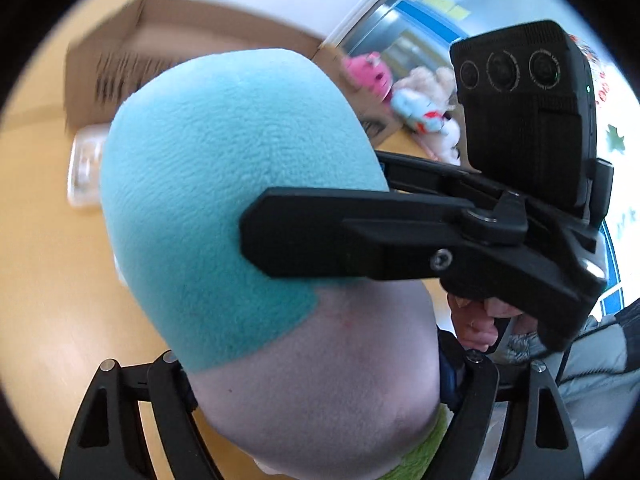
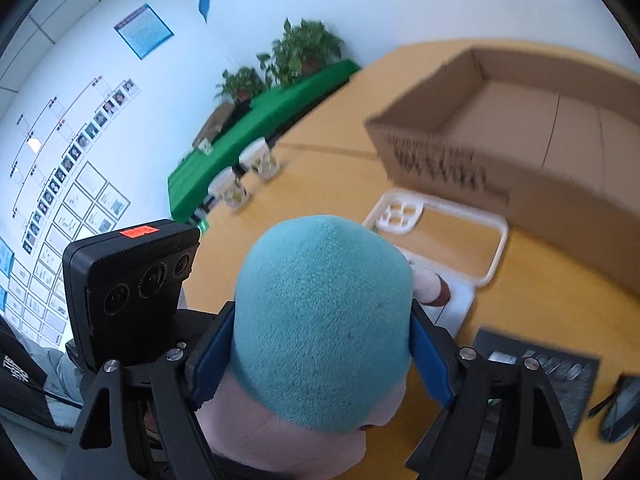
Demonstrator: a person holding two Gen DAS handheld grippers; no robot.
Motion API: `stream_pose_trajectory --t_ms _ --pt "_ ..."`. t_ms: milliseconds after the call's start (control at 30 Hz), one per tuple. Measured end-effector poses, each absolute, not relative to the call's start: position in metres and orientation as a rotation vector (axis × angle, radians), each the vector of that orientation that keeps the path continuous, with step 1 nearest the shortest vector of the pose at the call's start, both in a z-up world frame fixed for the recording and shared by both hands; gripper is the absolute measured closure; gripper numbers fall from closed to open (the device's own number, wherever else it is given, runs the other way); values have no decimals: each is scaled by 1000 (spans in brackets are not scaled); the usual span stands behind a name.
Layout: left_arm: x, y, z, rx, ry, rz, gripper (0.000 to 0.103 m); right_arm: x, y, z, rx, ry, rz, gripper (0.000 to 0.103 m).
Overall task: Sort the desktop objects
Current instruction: 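Carry the pig plush with the left gripper over the cardboard box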
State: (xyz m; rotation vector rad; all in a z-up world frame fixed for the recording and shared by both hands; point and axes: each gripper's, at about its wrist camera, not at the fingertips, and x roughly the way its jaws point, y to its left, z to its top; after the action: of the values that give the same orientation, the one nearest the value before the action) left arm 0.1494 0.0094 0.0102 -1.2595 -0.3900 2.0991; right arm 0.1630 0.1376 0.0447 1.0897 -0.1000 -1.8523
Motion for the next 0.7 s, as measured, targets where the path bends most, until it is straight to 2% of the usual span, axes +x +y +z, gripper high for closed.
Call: stream_pose_trajectory --t_ms 500,700 --pt "34 45 161 -738 -181 2261 19 81 216 213 635 -122 -2171 30" --pt "-6 48 193 -669 -145 2299 19 37 230 250 557 -166 -2177 30"
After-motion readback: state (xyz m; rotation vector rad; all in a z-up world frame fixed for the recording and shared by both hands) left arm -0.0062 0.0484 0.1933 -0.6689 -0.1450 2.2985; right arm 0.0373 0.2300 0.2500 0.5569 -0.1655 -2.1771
